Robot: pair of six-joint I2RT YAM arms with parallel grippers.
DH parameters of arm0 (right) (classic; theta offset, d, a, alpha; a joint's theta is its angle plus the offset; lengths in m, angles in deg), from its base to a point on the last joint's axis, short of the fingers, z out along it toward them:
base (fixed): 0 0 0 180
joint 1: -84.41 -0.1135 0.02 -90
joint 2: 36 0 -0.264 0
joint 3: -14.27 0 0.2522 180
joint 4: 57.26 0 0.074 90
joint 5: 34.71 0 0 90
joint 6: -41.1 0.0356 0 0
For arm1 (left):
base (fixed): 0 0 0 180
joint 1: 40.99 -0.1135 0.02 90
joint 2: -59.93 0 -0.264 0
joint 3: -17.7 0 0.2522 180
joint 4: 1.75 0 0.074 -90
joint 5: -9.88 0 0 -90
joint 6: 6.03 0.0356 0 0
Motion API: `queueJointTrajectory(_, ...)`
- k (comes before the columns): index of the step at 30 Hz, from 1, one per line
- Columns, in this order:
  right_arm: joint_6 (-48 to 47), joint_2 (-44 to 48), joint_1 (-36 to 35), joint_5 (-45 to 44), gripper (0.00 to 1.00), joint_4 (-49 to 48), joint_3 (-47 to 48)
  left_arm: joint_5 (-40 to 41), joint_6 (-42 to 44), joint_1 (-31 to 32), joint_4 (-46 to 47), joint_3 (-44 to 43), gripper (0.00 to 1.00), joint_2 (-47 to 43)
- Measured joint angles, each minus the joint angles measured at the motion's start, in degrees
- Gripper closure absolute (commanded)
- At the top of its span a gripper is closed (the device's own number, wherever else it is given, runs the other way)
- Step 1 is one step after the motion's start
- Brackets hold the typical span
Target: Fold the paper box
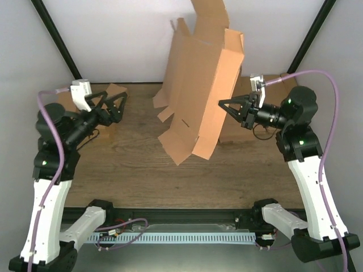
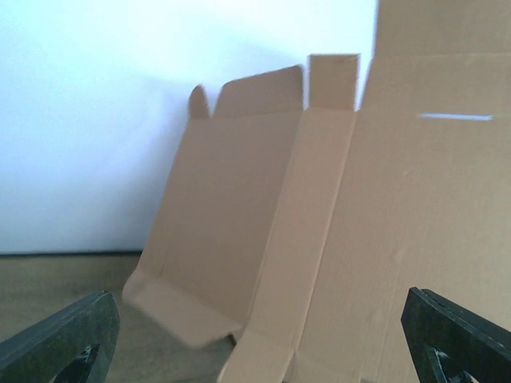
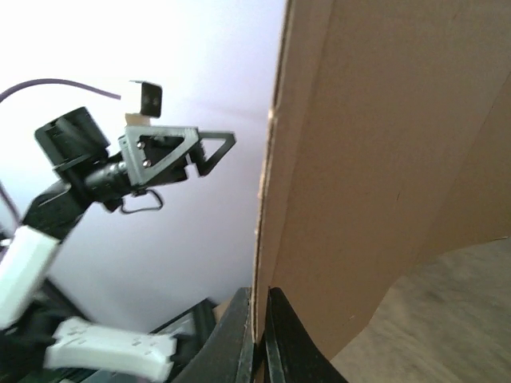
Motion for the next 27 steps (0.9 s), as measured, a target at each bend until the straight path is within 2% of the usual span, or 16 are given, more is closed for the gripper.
queueJointTrajectory(5,1.44,-6.47,0.00,9.64,0.99,5.07,9.09,1.51,1.88,0.00,-1.81,-6.27,0.00,-3.65)
queueJointTrajectory(9,-1.81,-10.67,0.00,6.88,0.99,14.34,10.75,1.33,2.56,0.04,-1.73,-8.74,0.00,-6.14)
queueJointTrajectory(12,-4.81,-14.99,-0.02,-0.63,0.99,20.50,11.04,0.42,2.60,0.07,-2.14,-8.94,0.00,-5.68)
queueJointTrajectory(16,-10.14,-24.20,-0.13,-15.56,0.99,27.58,12.68,-0.74,2.56,0.09,-2.82,-7.48,0.00,-3.10)
queueJointTrajectory(22,-19.56,-39.32,-1.79,-37.11,0.99,37.24,21.62,-1.57,2.51,0.09,-3.63,-2.36,0.00,-1.33)
queueJointTrajectory(27,-27.96,-45.72,-4.98,-51.10,0.99,41.03,26.01,-1.73,2.73,0.09,-3.65,0.11,0.00,-0.33)
